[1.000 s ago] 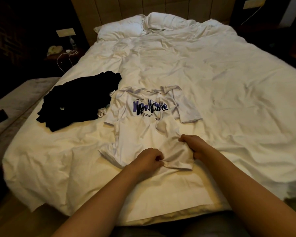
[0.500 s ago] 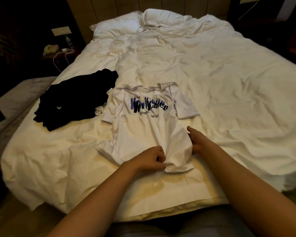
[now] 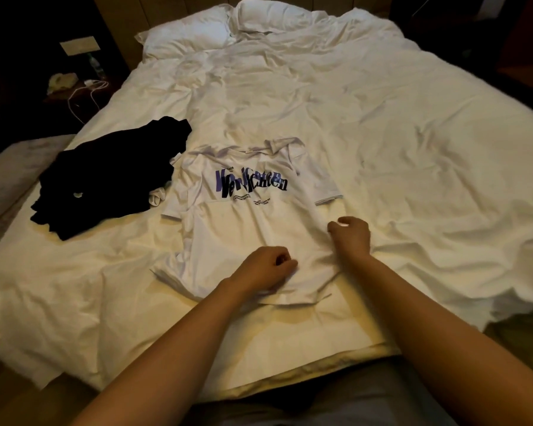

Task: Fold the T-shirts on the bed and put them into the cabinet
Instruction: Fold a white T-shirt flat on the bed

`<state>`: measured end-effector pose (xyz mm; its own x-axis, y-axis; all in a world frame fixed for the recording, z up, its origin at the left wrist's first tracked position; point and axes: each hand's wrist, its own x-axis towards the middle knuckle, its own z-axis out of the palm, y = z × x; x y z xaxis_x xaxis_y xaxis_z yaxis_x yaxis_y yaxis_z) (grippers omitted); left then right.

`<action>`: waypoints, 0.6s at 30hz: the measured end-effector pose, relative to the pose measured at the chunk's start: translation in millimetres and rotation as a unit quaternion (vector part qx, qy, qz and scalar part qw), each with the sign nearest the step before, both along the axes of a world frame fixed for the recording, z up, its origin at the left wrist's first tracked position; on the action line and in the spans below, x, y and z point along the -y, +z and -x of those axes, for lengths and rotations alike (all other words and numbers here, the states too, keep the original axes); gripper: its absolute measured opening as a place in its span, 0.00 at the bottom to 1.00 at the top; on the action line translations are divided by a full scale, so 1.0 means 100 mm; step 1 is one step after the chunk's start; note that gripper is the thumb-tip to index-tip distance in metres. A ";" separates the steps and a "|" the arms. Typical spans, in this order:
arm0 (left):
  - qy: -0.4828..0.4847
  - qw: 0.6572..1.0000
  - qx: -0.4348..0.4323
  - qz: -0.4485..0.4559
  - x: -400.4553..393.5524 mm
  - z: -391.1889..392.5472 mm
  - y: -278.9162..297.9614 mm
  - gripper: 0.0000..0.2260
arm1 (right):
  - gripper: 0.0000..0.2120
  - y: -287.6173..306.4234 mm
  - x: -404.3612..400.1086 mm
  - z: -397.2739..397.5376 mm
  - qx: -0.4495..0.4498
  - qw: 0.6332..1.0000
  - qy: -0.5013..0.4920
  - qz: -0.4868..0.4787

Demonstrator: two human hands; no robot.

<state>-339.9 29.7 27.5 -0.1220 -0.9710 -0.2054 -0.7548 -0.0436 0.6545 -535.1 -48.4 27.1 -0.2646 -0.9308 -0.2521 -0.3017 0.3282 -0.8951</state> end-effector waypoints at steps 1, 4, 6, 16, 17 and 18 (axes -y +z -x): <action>0.000 1.000 0.014 0.018 0.03 0.05 -0.01 0.10 | 0.11 -0.01 0.04 0.05 0.026 0.999 0.019 -0.040; 0.014 0.998 0.043 0.043 0.13 0.16 -0.02 0.08 | 0.16 0.02 0.14 0.18 0.096 0.990 0.035 -0.097; 0.034 0.997 0.057 0.026 0.21 0.20 -0.04 0.07 | 0.14 0.00 0.21 0.24 0.090 0.995 0.021 -0.047; 0.047 0.988 0.113 0.096 0.71 0.35 -0.02 0.08 | 0.15 -0.08 0.44 0.25 -0.083 0.994 0.052 0.037; 0.050 0.988 0.101 0.110 0.77 0.37 -0.02 0.08 | 0.14 -0.09 0.48 0.25 -0.081 0.994 0.048 0.048; 0.053 0.988 0.083 0.123 0.84 0.39 -0.01 0.07 | 0.15 -0.11 0.54 0.26 -0.080 0.994 0.053 0.060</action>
